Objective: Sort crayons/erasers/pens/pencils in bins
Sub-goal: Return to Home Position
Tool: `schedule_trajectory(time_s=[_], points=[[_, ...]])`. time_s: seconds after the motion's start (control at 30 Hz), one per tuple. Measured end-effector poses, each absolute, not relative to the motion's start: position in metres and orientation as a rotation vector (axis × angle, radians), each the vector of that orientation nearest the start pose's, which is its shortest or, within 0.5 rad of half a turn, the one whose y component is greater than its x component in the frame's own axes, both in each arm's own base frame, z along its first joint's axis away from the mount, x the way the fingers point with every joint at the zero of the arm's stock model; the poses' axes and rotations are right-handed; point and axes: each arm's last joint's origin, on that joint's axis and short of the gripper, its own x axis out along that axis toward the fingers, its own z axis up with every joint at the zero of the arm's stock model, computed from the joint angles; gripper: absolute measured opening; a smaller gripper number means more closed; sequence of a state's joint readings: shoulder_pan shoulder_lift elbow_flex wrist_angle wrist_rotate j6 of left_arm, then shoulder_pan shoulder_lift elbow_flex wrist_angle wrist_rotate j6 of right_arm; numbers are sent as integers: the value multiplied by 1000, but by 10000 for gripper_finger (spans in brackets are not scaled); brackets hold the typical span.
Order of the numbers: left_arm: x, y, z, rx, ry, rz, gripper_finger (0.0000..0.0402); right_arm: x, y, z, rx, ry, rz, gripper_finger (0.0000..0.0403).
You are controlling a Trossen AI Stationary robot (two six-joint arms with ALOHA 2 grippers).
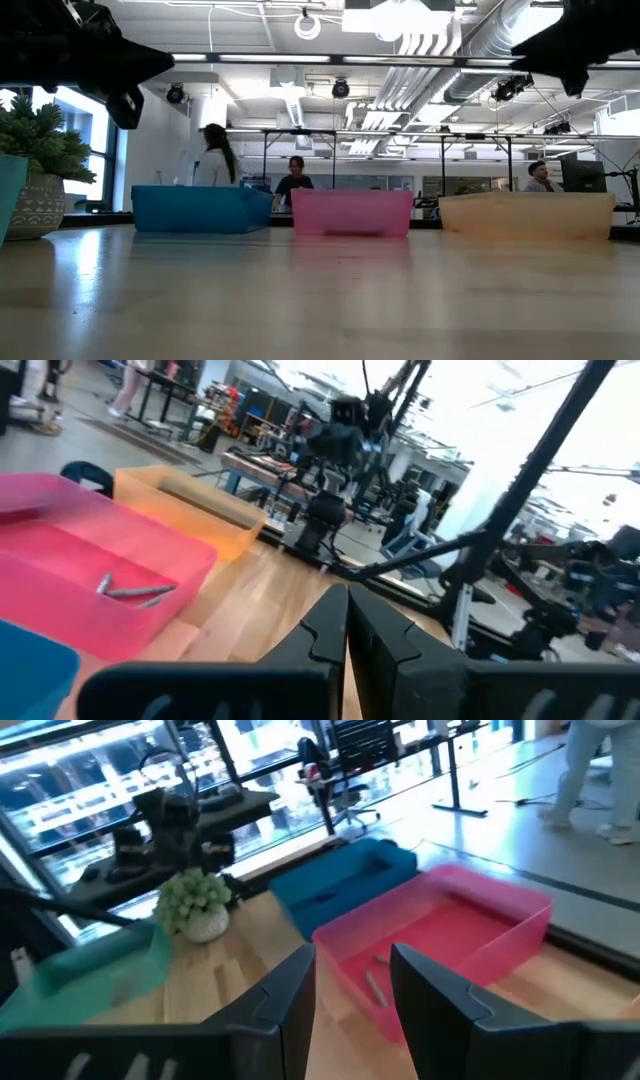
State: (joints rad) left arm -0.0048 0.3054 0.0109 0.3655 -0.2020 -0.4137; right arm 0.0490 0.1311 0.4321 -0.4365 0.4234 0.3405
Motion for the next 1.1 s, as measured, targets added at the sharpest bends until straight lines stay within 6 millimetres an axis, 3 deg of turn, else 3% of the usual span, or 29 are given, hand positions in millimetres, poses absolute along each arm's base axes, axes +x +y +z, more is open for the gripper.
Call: schedule_trajectory(time_s=[0.23,0.63,1.0,1.1], points=[[116,6,176,-389,-114,219,1,68,-7,222,316,65,-325,124],[116,7,176,-389,-115,226,1,88,-4,172,372,119,-278,124],[116,7,176,-389,-115,226,3,90,-4,170,384,117,-292,124],[116,7,176,-389,-115,226,3,89,-5,170,308,128,-289,124]])
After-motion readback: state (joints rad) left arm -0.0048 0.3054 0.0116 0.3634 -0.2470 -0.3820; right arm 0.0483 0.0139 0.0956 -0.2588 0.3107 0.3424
